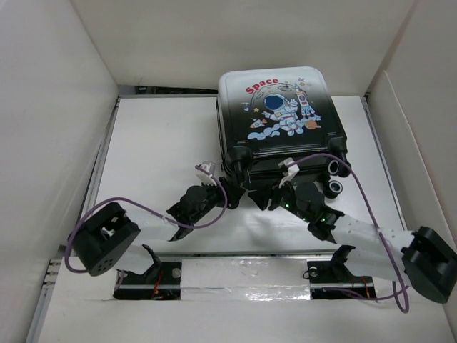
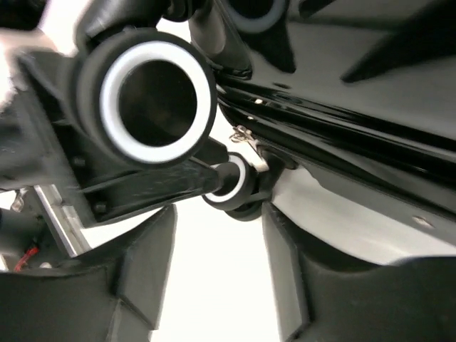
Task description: Pack the luggage
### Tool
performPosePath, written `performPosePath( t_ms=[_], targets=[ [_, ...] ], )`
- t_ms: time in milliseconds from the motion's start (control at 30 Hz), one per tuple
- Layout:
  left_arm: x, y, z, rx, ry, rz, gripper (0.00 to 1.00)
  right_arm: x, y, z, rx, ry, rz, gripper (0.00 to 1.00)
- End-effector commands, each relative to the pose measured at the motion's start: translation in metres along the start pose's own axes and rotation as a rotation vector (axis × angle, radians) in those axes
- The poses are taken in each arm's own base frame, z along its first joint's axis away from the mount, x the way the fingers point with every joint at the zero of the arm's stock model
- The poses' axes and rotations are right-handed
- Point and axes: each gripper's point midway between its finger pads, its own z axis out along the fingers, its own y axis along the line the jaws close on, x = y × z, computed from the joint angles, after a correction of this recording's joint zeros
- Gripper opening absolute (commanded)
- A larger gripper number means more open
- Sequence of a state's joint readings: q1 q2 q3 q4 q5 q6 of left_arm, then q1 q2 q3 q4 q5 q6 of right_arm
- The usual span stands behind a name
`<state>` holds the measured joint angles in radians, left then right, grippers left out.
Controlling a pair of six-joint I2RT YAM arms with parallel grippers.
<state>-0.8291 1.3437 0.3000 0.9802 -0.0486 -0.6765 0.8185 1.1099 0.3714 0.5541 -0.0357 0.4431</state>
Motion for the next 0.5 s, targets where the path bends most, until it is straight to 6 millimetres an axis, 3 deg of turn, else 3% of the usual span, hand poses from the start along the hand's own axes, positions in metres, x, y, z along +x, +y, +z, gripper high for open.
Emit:
performPosePath(
  t_ms=[0,100,300,467],
  targets=[
    [-0.037,-0.036,0.016,0.125,-0.127,0.017,0.48,0.004,-0.019,-0.019,0.1,0.021,-0.028,0.52],
    [-0.037,-0.031,0.025,0.116,-0.153,0.015,0.48,-0.012,-0.026,-0.035,0.122,-0.041,-0.032,0.39],
    [-0.035,-0.048,0.029,0.173,-0.186,0.005,0.47,-0.002,-0.035,-0.041,0.123,-0.02,-0.023,0.36],
    [-0.041,-0.044,0.028,0.103,-0.275,-0.003,0.42,0.004,-0.032,-0.039,0.092,-0.01,-0.015,0.34]
  ],
)
